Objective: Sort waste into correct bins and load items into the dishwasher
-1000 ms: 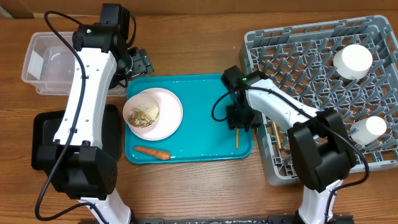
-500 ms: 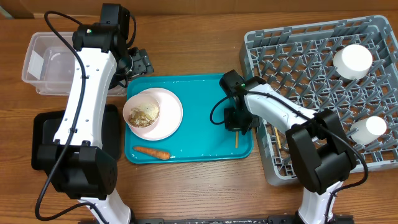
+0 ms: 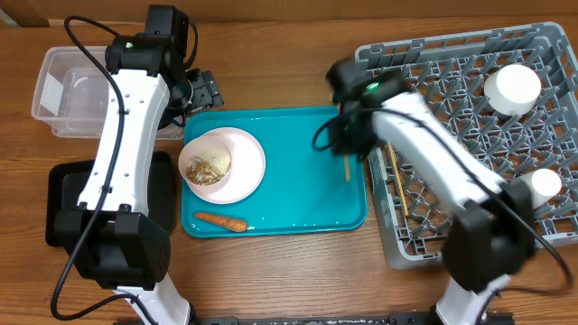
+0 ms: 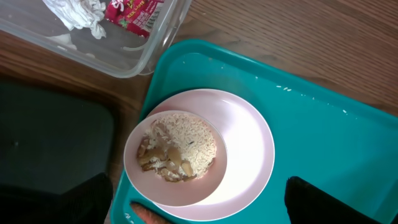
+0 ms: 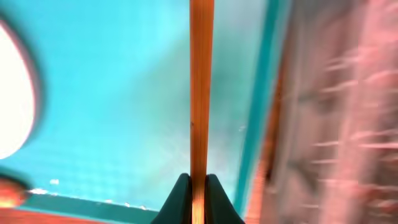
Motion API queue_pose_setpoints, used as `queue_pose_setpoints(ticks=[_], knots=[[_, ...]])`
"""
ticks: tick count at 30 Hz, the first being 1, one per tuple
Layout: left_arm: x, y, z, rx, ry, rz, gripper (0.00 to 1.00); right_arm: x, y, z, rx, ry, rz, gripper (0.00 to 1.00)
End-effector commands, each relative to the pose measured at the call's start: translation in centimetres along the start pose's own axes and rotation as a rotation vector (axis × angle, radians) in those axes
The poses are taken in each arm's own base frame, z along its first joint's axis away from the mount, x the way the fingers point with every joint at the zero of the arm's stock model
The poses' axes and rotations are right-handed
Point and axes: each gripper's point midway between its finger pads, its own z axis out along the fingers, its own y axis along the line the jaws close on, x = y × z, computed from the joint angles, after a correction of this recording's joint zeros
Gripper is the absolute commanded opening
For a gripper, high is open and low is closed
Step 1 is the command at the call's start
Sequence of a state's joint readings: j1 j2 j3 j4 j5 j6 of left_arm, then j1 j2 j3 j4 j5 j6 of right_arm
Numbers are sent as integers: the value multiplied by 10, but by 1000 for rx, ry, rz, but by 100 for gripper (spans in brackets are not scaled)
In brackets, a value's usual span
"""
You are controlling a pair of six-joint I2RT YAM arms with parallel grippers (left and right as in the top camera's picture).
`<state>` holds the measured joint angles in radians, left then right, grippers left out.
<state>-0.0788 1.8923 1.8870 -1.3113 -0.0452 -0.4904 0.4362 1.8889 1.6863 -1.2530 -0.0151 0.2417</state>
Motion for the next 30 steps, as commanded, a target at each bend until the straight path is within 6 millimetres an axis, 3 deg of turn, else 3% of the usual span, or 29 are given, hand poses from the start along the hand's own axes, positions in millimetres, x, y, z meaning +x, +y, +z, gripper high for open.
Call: queue_pose_setpoints(ticks=[1, 5, 7, 13, 17, 20, 24, 27, 30], knots=[[-3, -5, -15, 26, -40, 16, 90, -21, -37, -60, 79, -166, -53, 4], [-3, -5, -15, 26, -40, 16, 90, -7, -76, -51, 146, -82, -6, 4], [-3, -4, -15, 25, -39, 16, 91, 10, -93, -33, 152, -4, 23, 4], [-3, -6, -15, 30, -37, 17, 92, 57, -100, 16, 111, 162, 11, 9], [-2, -6, -15, 35, -34, 17, 92, 65, -100, 20, 112, 183, 11, 20], [-2, -6, -15, 35, -34, 17, 92, 53, -97, 4, 103, 122, 10, 32], [-1, -8, -15, 41, -31, 17, 92, 27, -106, -42, 127, -37, 43, 41], [1, -12, -15, 66, -17, 18, 92, 7, -131, -82, 191, -182, 145, 53], [5, -20, -16, 102, 3, 24, 92, -13, -163, -121, 226, -333, 250, 72]])
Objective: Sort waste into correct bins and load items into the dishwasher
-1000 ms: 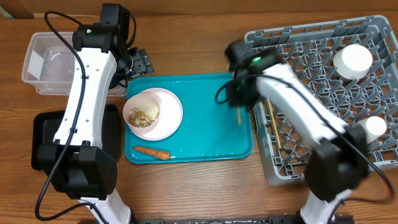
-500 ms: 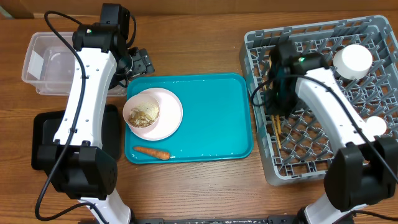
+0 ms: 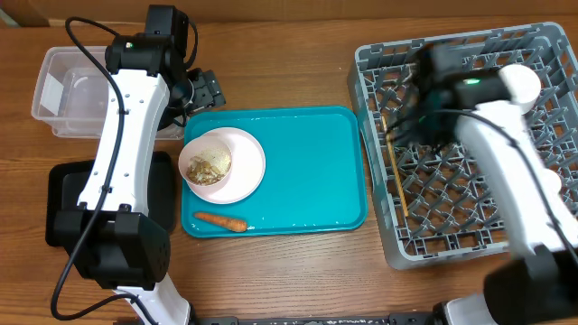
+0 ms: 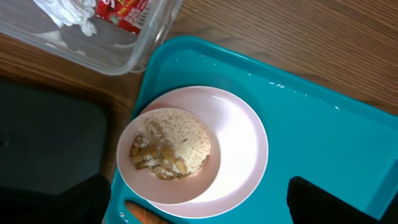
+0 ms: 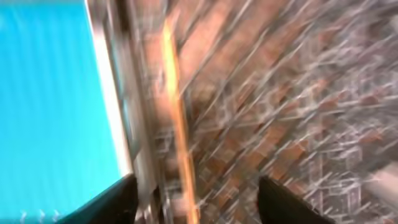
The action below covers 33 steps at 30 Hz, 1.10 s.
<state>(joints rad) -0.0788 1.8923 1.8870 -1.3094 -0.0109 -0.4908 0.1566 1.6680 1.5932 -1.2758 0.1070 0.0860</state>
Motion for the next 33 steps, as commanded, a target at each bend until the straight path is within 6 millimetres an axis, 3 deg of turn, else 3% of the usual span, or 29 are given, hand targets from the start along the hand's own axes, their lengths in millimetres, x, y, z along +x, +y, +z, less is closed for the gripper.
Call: queue_pose_setpoints(ticks=[1, 3, 5, 10, 14, 19, 24, 33], knots=[[5, -18, -14, 76, -5, 31, 92, -37, -53, -54, 75, -223, 168, 77], [10, -24, -12, 80, 7, 48, 92, -49, -77, -58, 92, -274, 233, 87], [19, -32, -7, 77, 26, 73, 92, -54, -94, -58, 77, -297, 283, 91], [49, -52, 13, 43, 88, 160, 95, -67, -120, -56, 16, -349, 361, 93], [63, -46, 27, -69, 92, 155, 98, -73, -136, -54, 24, -374, 391, 93], [75, -38, 45, -136, 133, 123, 89, -75, -138, -42, 19, -350, 396, 92], [87, -34, 74, -166, 197, 109, 85, -74, -127, -33, -43, -318, 387, 91], [99, -30, 118, -217, 280, 113, 80, -75, -126, -31, -45, -315, 387, 89]])
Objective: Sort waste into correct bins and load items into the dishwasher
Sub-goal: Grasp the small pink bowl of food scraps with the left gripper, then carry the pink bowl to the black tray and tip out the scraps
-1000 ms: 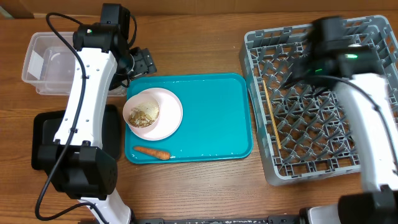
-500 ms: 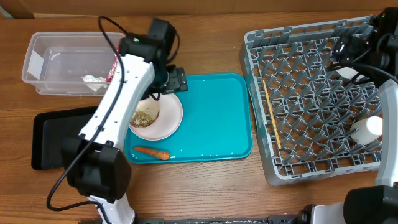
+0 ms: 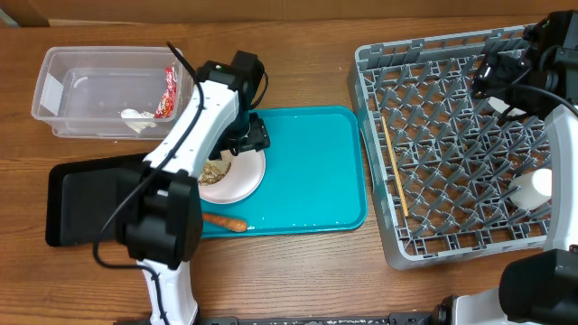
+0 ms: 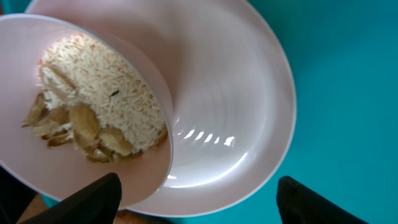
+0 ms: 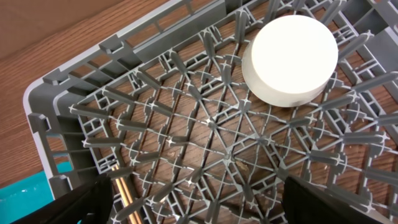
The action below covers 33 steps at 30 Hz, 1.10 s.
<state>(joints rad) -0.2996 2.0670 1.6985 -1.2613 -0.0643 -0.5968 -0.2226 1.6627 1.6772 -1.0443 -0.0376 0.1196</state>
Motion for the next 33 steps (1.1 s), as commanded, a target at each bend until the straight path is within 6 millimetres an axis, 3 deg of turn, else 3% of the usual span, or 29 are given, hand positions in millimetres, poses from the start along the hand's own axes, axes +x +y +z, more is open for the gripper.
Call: queue_pose_setpoints(ticks=[1, 5, 8, 9, 10, 11, 16, 23, 29, 33], knots=[[3, 2, 23, -37, 52, -13, 78, -2, 2, 0, -10, -4, 5, 89], [6, 1, 39, -52, 92, -10, 64, -2, 2, 0, -10, -4, 5, 88], [8, 1, 45, -58, 108, -10, 38, -2, 2, 0, -10, -4, 5, 88], [8, 1, 45, -59, 109, -8, 26, -2, 2, 0, -10, -4, 5, 88], [8, 1, 45, -59, 109, -8, 7, -2, 2, 0, -10, -3, 5, 88], [8, 1, 44, -59, 108, -9, 4, -2, 2, 0, -10, -4, 5, 88], [9, 7, 28, -58, 109, -19, 4, -1, 1, 0, -9, 1, 5, 88], [4, 10, -27, 50, 0, 7, 4, 1, 1, 0, -7, 9, 5, 86], [3, 33, -78, 228, -43, 15, 4, 3, 0, 0, -5, 15, 6, 86], [2, 51, -97, 379, -46, 39, 4, 6, 0, 0, -2, 26, 6, 86]])
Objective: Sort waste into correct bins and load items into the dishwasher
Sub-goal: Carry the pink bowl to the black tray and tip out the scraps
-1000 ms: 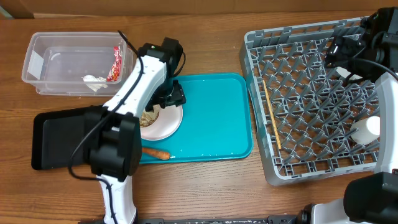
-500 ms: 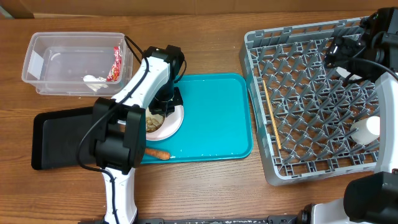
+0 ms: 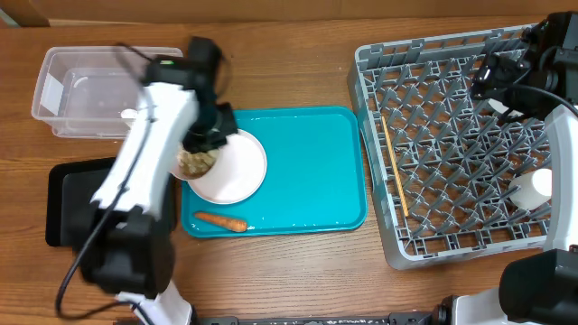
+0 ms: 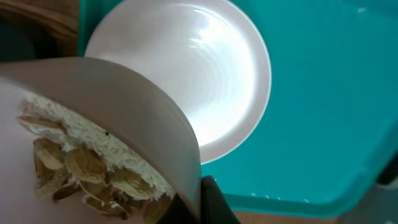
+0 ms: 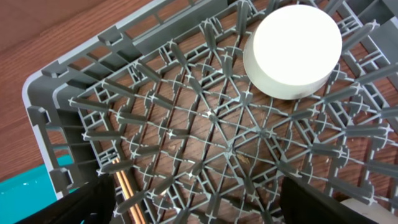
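Note:
My left gripper (image 4: 198, 202) is shut on the rim of a pink bowl (image 4: 112, 118) of rice and food scraps (image 3: 192, 161), held above the left edge of the teal tray (image 3: 307, 171). A pink plate (image 3: 233, 170) lies on the tray beneath, bare. A carrot (image 3: 221, 220) lies at the tray's front. My right gripper (image 5: 193, 199) hangs open over the grey dish rack (image 3: 452, 144), where wooden chopsticks (image 3: 394, 167) lie at the left side and a white cup (image 5: 291, 50) stands upside down.
A clear plastic bin (image 3: 81, 90) with a red wrapper and tissue stands at the back left. A black bin (image 3: 72, 203) sits at the front left. Another white cup (image 3: 533, 188) is at the rack's right edge.
My left gripper has shut on the bowl's rim and the bowl is now off the plate, further left over the tray's edge. The right arm has barely moved.
My right gripper held a chopstick over the tray, then was over the rack, and afterwards hung open above the rack with the chopsticks lying in it. My left gripper hovered behind the tray, then stood open around the bowl's rim, and now holds the bowl.

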Motion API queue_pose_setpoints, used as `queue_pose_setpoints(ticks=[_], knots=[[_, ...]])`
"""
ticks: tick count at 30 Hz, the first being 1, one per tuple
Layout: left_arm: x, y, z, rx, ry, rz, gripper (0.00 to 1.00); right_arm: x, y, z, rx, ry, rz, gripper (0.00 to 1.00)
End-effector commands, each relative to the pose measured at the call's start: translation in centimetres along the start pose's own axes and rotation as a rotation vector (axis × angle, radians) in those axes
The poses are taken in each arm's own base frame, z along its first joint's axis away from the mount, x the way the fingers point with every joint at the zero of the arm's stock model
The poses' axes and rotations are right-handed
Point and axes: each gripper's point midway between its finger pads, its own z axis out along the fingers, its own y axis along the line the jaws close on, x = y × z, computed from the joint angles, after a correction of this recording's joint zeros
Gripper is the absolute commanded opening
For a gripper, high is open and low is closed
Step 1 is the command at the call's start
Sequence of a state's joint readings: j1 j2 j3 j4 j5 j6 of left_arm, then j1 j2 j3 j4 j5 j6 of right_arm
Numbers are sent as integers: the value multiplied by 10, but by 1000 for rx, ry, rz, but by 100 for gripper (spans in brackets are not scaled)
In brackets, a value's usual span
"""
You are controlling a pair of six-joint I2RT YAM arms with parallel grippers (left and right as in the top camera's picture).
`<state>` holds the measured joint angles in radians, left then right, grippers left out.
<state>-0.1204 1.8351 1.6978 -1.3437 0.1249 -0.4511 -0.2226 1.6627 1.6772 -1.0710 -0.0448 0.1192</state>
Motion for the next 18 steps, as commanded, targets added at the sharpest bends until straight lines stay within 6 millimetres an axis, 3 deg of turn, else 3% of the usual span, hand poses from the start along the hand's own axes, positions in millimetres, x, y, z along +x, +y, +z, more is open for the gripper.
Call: queue_pose_setpoints(ticks=[1, 6, 10, 18], knots=[[-1, 5, -22, 170, 4, 77, 4, 0, 0, 0, 0, 2, 5, 86], [-5, 41, -20, 306, 22, 86, 4, 9, -2, 0, 7, 39, 8, 84], [-7, 62, -9, 526, 0, 91, 5, 15, -3, -1, 12, 64, 9, 82], [-10, 121, -11, 897, -201, 15, 4, 24, -5, -2, 19, 102, 12, 81]])
